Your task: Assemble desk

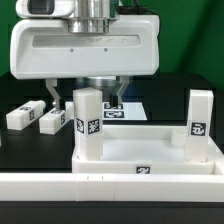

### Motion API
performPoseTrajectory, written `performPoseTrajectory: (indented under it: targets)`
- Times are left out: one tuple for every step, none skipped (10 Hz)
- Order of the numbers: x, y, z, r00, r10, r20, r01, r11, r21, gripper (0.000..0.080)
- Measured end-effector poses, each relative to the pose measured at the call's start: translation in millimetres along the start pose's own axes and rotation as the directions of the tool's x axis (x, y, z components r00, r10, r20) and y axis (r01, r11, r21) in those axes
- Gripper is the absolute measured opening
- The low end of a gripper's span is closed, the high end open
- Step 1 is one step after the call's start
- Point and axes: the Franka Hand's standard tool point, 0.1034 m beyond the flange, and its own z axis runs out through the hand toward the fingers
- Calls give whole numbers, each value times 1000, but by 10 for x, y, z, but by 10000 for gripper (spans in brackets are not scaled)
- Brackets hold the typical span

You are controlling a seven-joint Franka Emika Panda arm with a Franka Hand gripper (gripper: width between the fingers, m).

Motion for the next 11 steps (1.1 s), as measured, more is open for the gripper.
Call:
performPoseTrajectory:
  targets:
    - [13,-3,-15,994,-111,6,111,994,-13,649]
    - [17,4,-26,981,-194,10,194,981,-20,649]
    - [24,10,-29,980,-200,6,200,980,-23,649]
    - [20,10,-22,980,-198,7,198,980,-23,561]
    - [18,11,-18,980,-198,8,198,980,-23,425]
    - [17,10,-16,982,-191,8,191,981,-22,425]
    - [18,9,-17,985,-173,7,173,985,-22,290]
    - [17,11,-17,985,-173,7,173,985,-22,290]
    - [17,9,-16,990,-142,6,142,990,-21,290]
    - [18,11,-16,999,-43,4,44,999,-21,290]
    - [16,14,-15,1000,17,2,-17,1000,-22,290]
